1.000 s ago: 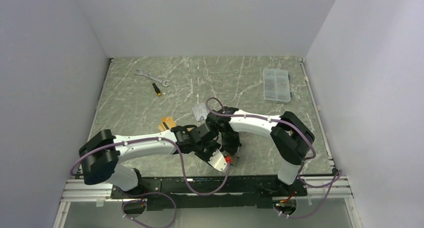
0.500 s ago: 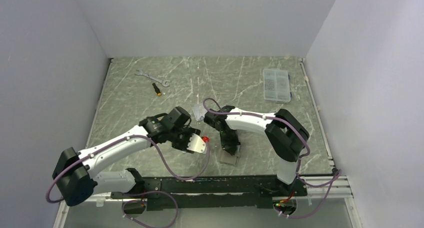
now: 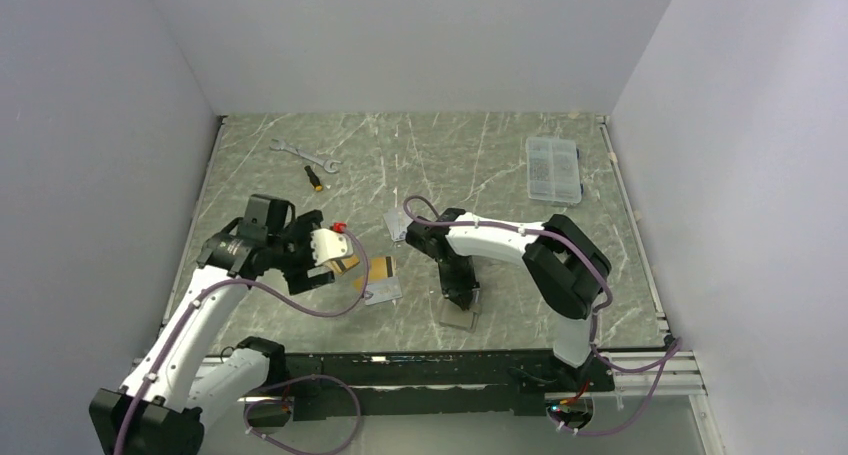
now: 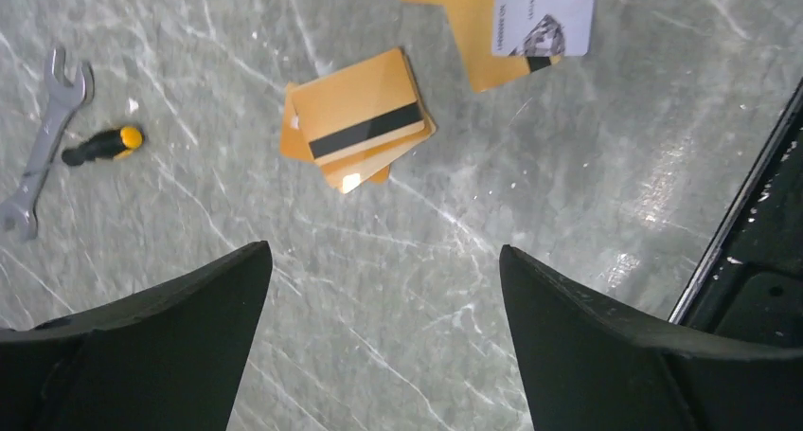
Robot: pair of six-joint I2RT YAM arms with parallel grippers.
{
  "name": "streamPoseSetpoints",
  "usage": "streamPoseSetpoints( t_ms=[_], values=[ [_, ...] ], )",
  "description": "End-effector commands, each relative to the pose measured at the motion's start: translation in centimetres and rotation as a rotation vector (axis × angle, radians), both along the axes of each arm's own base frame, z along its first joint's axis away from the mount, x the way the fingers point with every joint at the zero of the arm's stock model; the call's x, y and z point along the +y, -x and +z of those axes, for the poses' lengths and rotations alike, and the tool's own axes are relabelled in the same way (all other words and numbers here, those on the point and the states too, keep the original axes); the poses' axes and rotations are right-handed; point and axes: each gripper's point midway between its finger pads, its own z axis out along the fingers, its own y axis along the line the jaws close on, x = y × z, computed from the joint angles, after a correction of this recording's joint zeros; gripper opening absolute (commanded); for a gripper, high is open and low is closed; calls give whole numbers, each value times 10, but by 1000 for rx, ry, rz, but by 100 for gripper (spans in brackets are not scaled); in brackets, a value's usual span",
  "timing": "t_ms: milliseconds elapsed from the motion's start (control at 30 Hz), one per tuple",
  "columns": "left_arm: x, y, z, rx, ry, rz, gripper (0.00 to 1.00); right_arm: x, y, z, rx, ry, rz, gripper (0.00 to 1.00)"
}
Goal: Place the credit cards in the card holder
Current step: Close the card holder at the center of the board.
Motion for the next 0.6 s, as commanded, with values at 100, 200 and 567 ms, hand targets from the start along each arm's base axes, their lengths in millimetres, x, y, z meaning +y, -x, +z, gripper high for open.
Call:
streamPoseSetpoints(
  t_ms=[100, 200, 567],
  values=[
    [31, -17, 5, 58, 93, 188, 99, 62, -42, -117, -207, -232, -35, 0],
    [48, -39, 38, 35, 193, 304, 99, 73, -53, -90, -272, -284, -24, 0],
    [101, -65, 104, -144, 265, 600, 99, 94, -72, 31, -482, -540, 17, 42]
  ],
)
